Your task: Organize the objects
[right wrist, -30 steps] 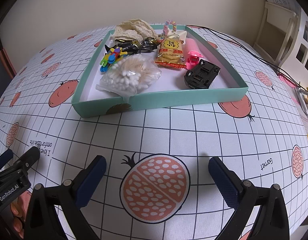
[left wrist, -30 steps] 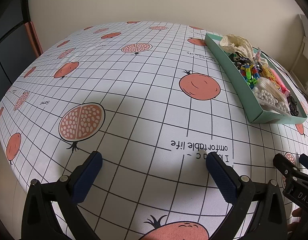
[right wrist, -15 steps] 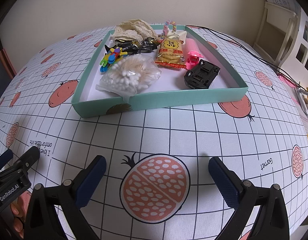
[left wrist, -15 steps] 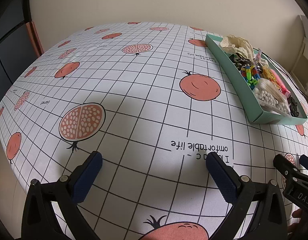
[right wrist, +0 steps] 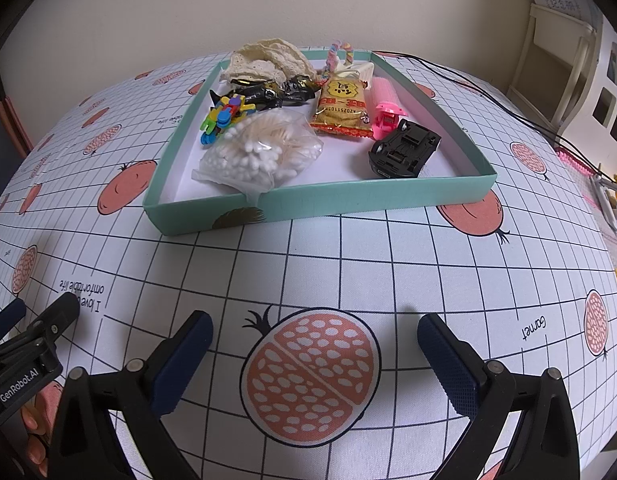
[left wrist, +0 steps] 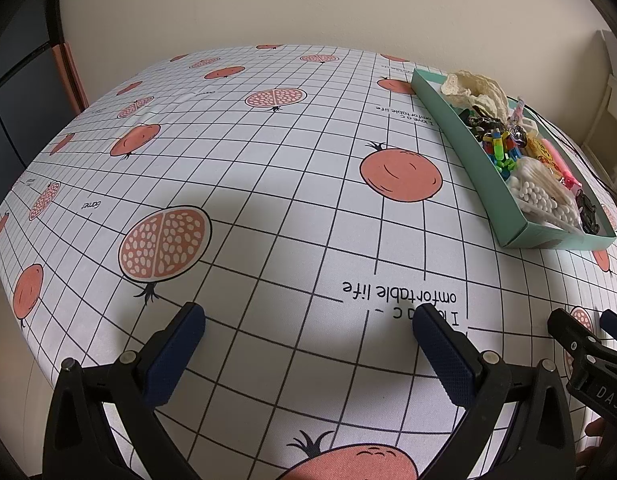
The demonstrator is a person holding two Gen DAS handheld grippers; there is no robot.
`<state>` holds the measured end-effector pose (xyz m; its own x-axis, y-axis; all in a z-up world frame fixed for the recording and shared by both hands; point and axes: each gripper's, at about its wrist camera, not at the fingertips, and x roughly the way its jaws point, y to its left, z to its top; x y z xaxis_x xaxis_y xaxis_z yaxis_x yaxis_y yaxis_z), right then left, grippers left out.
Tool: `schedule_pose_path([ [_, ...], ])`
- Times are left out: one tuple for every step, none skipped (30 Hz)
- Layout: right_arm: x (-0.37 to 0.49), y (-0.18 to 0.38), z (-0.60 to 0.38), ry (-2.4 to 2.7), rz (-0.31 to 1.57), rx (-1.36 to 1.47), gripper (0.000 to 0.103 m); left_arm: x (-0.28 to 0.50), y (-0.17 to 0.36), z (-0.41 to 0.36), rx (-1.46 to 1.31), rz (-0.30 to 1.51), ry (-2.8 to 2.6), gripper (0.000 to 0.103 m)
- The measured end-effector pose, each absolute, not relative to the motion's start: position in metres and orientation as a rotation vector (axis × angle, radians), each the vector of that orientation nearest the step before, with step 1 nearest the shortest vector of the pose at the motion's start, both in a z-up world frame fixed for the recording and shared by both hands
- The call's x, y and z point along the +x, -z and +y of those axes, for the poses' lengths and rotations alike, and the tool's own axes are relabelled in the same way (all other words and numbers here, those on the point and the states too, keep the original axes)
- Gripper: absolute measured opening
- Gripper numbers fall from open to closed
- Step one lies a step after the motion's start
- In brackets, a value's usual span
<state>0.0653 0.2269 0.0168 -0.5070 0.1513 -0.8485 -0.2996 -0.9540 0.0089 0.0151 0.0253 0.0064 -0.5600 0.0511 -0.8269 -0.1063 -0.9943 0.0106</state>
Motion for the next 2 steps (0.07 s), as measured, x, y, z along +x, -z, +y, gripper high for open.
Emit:
schedule_pose_path([
  [0.0653,-0.0168,0.227,-2.511,0.225,-1.391,0.103,0.0148,-0.0064,0.0252,-1.427,0.09,-2.698,0.103],
  [0.0654,-0.0168,0.2269,-2.511,0.225,-1.391,0.103,0.0151,-0.0063,0.0254,-1.426,0.089,-2.698,0.103],
])
